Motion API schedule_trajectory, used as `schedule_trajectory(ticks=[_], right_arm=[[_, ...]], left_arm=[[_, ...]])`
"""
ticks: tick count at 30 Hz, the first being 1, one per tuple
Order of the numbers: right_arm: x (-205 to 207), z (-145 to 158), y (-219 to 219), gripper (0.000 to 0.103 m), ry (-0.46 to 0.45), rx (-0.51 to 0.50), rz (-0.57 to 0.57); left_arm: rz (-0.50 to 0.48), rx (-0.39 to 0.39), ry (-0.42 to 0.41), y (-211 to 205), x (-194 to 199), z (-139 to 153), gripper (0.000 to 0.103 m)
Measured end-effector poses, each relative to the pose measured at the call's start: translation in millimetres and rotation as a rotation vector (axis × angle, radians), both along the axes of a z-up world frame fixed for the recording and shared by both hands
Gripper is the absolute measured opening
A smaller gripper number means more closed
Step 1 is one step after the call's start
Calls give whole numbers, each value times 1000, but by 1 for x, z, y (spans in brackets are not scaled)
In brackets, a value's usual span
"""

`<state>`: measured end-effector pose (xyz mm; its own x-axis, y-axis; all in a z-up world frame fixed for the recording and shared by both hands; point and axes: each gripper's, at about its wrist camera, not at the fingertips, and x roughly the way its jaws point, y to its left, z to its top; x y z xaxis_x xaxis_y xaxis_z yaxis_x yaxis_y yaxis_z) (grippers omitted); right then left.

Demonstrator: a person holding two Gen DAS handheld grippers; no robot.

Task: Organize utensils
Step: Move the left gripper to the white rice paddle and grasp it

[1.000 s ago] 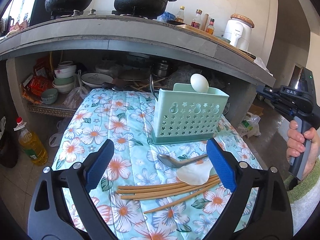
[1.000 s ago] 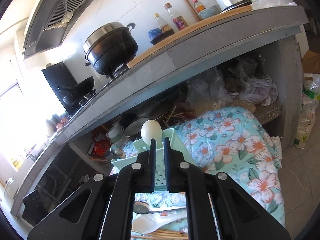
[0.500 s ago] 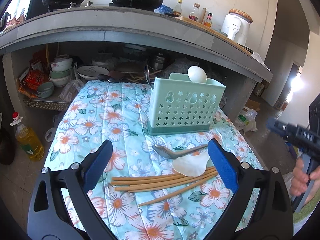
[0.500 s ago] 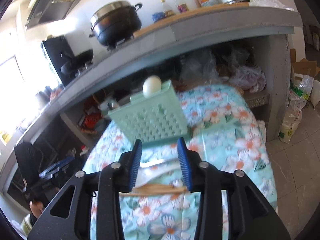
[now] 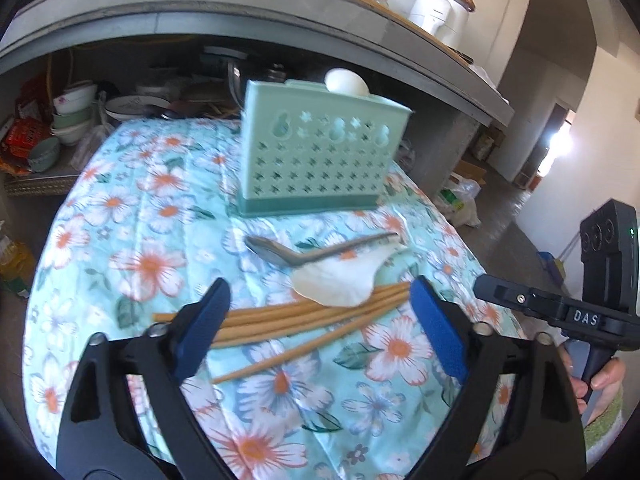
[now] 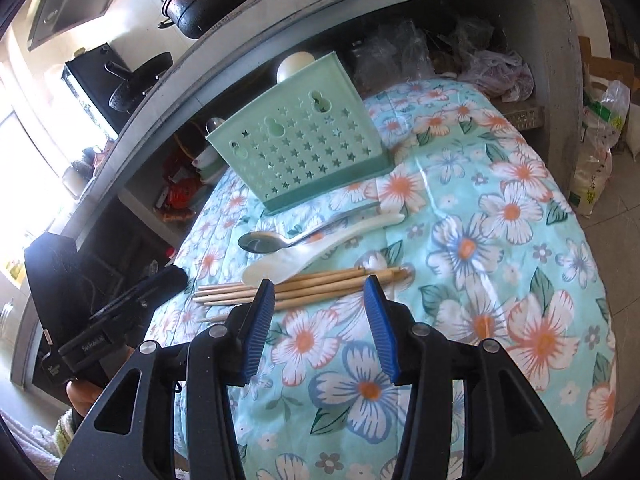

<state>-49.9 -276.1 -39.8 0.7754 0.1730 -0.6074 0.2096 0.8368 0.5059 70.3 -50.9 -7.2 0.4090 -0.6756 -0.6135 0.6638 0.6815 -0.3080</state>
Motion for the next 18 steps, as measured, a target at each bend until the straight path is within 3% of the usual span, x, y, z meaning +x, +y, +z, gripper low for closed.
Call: schedule_trajectory(ticks=[5,11,18], right_arm=[[2,-5,1,46,6,21,5],[1,-5,-1,46,-2,40,10],[-2,-11,-8,46,-5,69,-2]], left_arm=[[-35,-2,97,-13,6,-18,50],[1,19,239,-24,30,-39,30],[4,-18,356,-31,41,-52,25]])
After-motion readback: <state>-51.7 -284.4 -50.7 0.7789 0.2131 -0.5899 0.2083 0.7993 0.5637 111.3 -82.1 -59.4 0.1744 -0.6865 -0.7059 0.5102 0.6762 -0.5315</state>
